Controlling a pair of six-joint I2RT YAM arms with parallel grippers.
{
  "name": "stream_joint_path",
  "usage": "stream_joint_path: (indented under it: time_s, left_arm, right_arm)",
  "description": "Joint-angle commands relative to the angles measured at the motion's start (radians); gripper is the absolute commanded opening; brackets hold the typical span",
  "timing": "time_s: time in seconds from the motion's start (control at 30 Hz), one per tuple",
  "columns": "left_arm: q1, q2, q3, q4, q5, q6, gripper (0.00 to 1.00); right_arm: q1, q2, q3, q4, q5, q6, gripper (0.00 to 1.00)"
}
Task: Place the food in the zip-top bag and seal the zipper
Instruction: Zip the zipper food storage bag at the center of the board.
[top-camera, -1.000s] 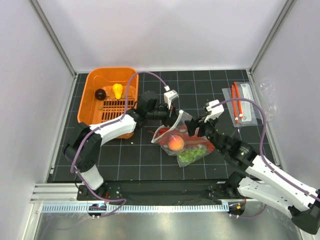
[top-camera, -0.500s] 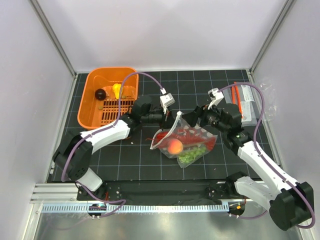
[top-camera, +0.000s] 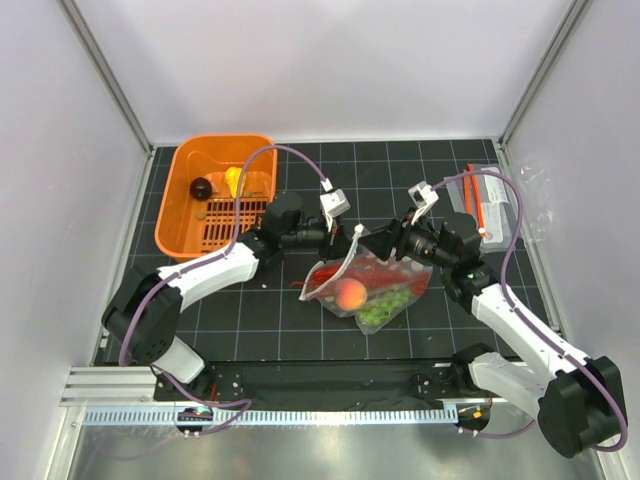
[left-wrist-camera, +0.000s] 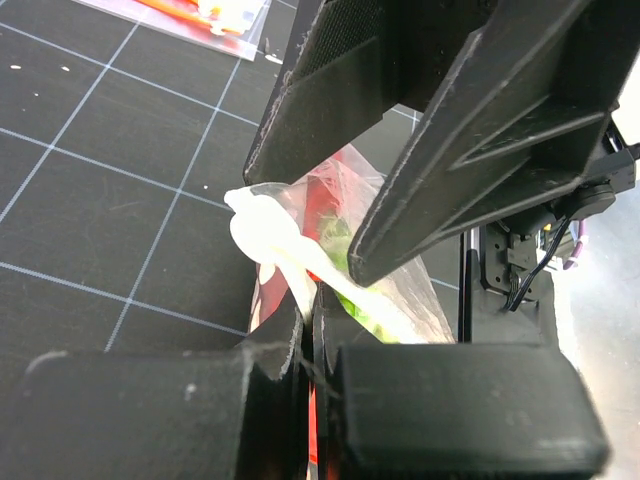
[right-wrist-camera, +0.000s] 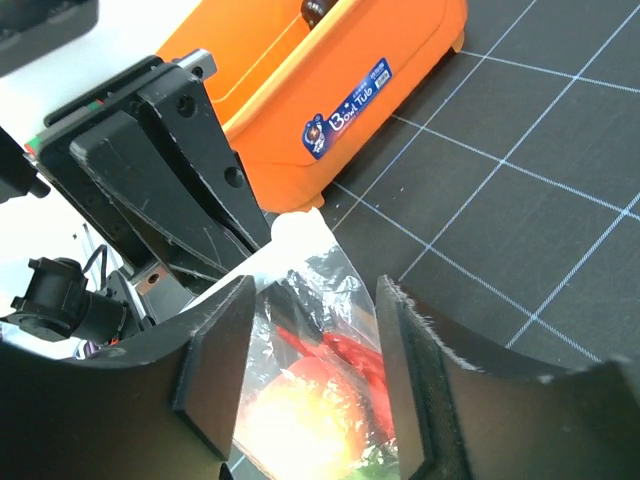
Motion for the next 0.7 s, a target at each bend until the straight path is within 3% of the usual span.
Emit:
stream_joint_path:
  time_s: [0.0, 0.17, 0.2, 0.23, 0.3, 0.47, 0.53, 0.63, 0.67]
  left_arm:
    - [-0.003, -0.058, -0.002, 0.091, 0.019, 0.033, 0.00]
    - [-0.005, -0.058, -0.003, 0.094, 0.028, 0.041, 0.00]
    - [-0.005, -0.056, -0.003, 0.094, 0.039, 0.041, 0.00]
    - [-0.006, -0.056, -0.003, 0.097, 0.044, 0.041, 0.00]
    - [-0.009, -0.059, -0.007, 0.095, 0.047, 0.049, 0.00]
    - [-0.014, -0.068, -0.013, 0.095, 0.051, 0.064, 0.00]
    - [-0.014, -0.070, -0.013, 0.095, 0.052, 0.066, 0.00]
    - [-0.012, -0.073, -0.014, 0.097, 0.050, 0.064, 0.00]
    - [-0.014, -0.073, -0.014, 0.095, 0.044, 0.063, 0.00]
  right_arm:
    - [-0.006, -0.004, -0.008, 0.075, -0.012, 0.005, 0.56]
    - [-0.007, 0.008, -0.009, 0.078, 0.001, 0.011, 0.47]
    - [-0.009, 0.007, -0.009, 0.078, 0.014, 0.013, 0.50]
    - [-0.011, 0.008, -0.009, 0.078, 0.029, 0.016, 0.62]
    - [-0.023, 0.015, -0.012, 0.096, 0.011, 0.022, 0.68]
    - [-0.033, 0.048, -0.008, 0.135, -0.083, 0.051, 0.70]
    - [-0.044, 0.064, -0.012, 0.175, -0.130, 0.072, 0.66]
    - [-0.052, 0.053, -0.018, 0.169, -0.149, 0.082, 0.47]
    - [-0.053, 0.047, -0.026, 0.169, -0.144, 0.080, 0.35]
